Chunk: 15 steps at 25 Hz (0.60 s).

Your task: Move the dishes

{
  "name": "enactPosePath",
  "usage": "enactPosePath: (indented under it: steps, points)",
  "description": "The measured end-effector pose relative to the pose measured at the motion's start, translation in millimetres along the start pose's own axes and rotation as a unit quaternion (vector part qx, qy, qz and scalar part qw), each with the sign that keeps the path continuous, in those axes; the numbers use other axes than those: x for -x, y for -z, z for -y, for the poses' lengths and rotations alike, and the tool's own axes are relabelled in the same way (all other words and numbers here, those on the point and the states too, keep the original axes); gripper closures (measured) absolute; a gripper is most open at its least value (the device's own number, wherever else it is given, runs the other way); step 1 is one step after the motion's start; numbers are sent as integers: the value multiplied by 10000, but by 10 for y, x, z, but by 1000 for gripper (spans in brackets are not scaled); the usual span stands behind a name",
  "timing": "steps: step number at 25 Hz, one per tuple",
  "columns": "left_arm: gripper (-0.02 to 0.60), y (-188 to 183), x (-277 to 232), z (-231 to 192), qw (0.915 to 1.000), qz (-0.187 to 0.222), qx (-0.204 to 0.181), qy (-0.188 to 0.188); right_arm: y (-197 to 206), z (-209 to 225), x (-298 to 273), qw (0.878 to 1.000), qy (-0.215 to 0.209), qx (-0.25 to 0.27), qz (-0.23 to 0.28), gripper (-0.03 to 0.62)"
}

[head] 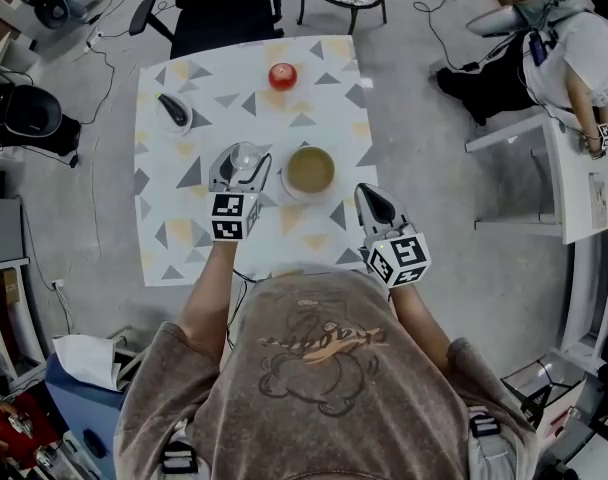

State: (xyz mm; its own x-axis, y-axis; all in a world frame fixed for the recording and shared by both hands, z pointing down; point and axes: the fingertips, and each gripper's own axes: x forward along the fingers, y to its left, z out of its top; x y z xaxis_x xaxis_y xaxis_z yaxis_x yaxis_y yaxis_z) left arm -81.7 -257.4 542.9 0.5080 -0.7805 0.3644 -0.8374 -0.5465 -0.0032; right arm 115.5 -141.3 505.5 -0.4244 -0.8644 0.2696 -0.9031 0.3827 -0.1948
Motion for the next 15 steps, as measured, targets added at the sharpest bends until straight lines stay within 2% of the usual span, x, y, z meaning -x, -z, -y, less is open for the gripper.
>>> enactPosePath:
  steps: [15]
  points:
    - [293,519,-387,-109,9988,-359,262,-210,69,238,-111,9996,40,-107,-242,588]
